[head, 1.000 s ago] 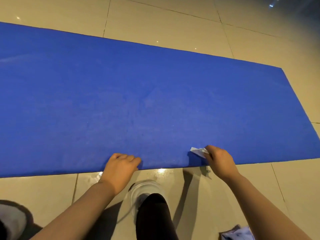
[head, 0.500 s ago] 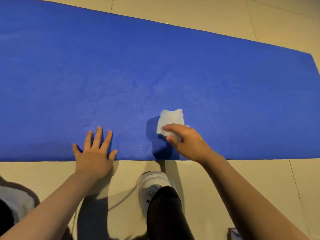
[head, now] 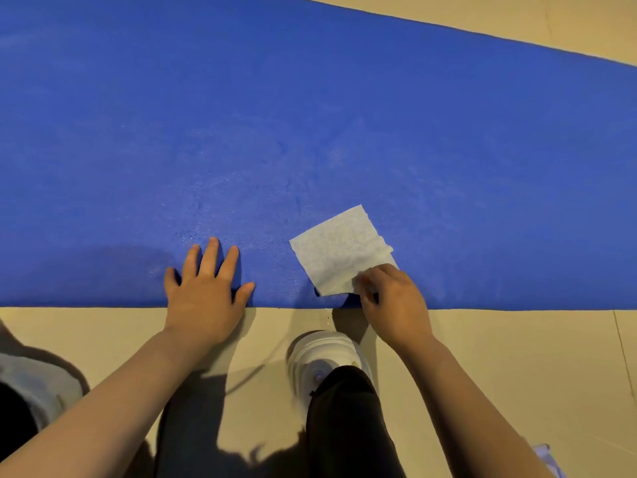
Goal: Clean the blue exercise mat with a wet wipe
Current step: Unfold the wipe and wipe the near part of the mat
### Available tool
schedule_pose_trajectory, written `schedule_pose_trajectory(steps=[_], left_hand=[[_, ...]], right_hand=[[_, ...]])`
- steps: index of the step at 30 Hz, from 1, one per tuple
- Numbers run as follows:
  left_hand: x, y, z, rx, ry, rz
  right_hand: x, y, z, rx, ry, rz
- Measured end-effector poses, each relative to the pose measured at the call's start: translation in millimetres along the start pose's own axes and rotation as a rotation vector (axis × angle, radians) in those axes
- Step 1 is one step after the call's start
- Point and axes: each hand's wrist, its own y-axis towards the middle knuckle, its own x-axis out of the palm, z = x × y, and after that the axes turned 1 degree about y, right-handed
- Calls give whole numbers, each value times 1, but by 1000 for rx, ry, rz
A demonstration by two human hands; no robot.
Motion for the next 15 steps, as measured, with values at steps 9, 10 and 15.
schedule_pose_trajectory(steps=[9, 10, 15], left_hand=[[-20, 28, 88, 460, 137, -224], [-22, 34, 86, 445, 188, -227], [-27, 61, 67, 501, 339, -134]], right_hand=[[-3, -14, 11, -185, -204, -112], [-6, -16, 14, -176, -242, -141], [-11, -20, 22, -206, -283, -270]])
